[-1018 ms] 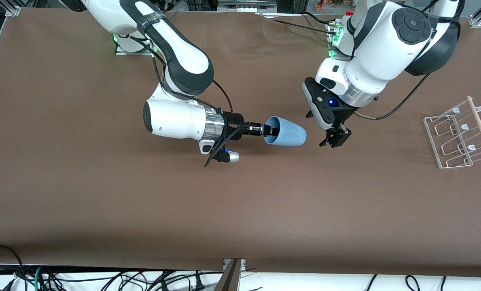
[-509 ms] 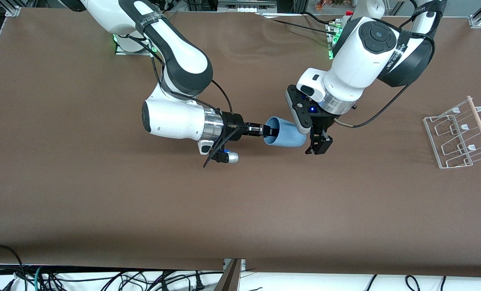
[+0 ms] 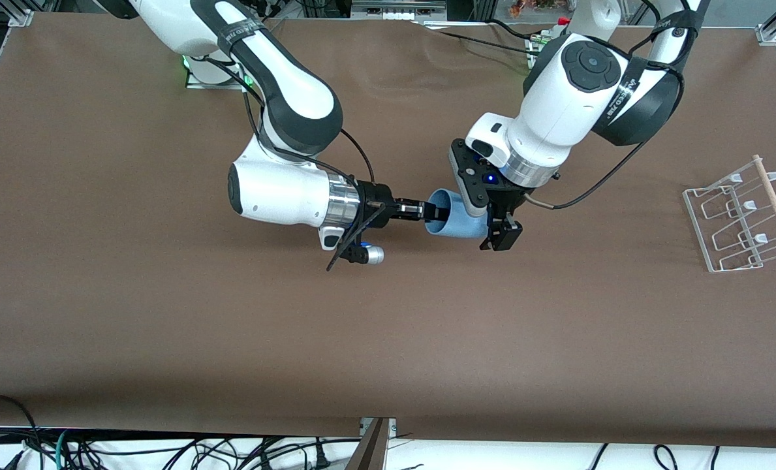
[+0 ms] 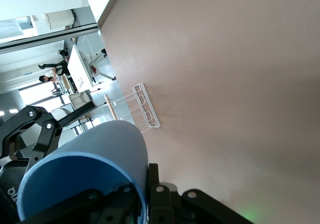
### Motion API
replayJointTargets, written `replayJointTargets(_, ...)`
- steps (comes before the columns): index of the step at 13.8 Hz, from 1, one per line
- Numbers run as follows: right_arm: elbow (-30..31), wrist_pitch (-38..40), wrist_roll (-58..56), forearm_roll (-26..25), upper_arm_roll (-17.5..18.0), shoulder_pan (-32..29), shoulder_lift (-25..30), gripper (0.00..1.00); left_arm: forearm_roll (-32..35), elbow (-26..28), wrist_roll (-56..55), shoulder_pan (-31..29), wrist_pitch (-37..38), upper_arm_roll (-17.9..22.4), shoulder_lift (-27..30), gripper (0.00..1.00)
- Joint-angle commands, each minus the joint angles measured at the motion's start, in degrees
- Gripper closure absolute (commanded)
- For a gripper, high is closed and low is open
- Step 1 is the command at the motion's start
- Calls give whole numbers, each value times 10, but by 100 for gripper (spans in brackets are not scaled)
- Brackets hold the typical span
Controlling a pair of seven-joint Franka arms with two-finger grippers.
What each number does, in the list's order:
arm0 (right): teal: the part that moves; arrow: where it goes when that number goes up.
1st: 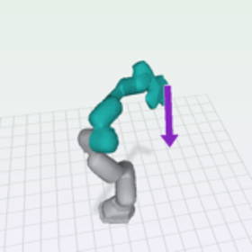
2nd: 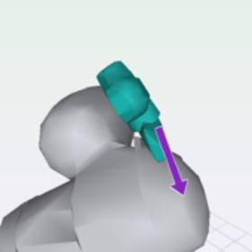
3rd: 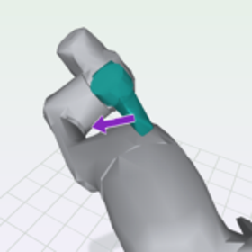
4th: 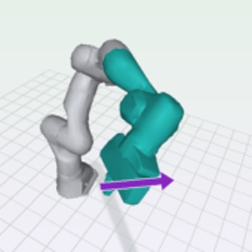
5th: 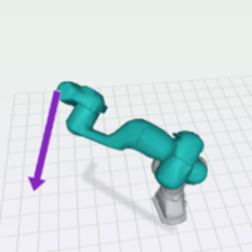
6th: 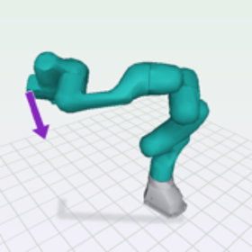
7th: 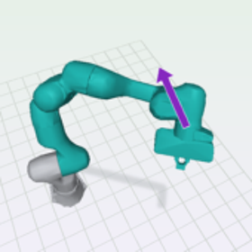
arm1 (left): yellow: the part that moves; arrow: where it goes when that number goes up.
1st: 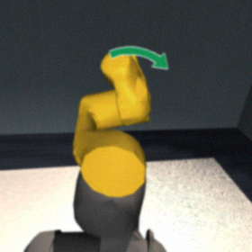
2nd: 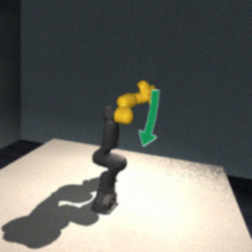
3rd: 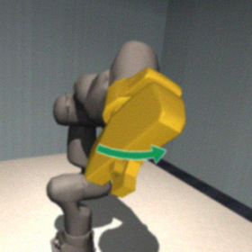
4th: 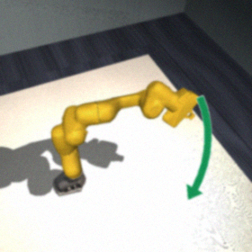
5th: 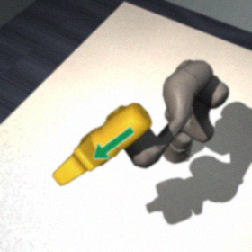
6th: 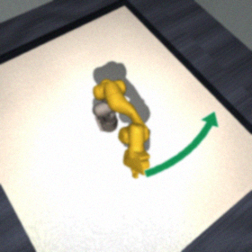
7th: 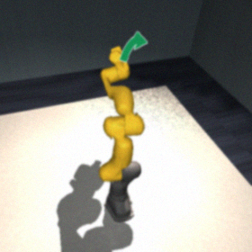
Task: Transfer cup to left arm and place on rack
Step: 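Lower the left gripper onto the cup's open rim end, then close the left gripper on the cup and open the right gripper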
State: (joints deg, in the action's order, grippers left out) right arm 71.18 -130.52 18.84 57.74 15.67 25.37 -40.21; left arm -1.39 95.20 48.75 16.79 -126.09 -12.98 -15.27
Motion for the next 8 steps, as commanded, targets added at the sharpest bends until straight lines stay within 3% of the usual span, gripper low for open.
replayJointTargets(1,-17,2,1,12,6,-2,-7,100,14,-16,-4,2,1,-1,-8,40)
replayJointTargets(2,-17,2,1,15,7,-2,-7,100,15,-15,-4,2,0,-2,-8,77)
replayJointTargets(3,-20,2,2,15,6,-2,-7,100,15,-16,-5,2,0,-2,-7,96)
replayJointTargets(8,-24,3,3,16,7,-2,-7,100,16,-15,-2,-3,7,-2,2,100)
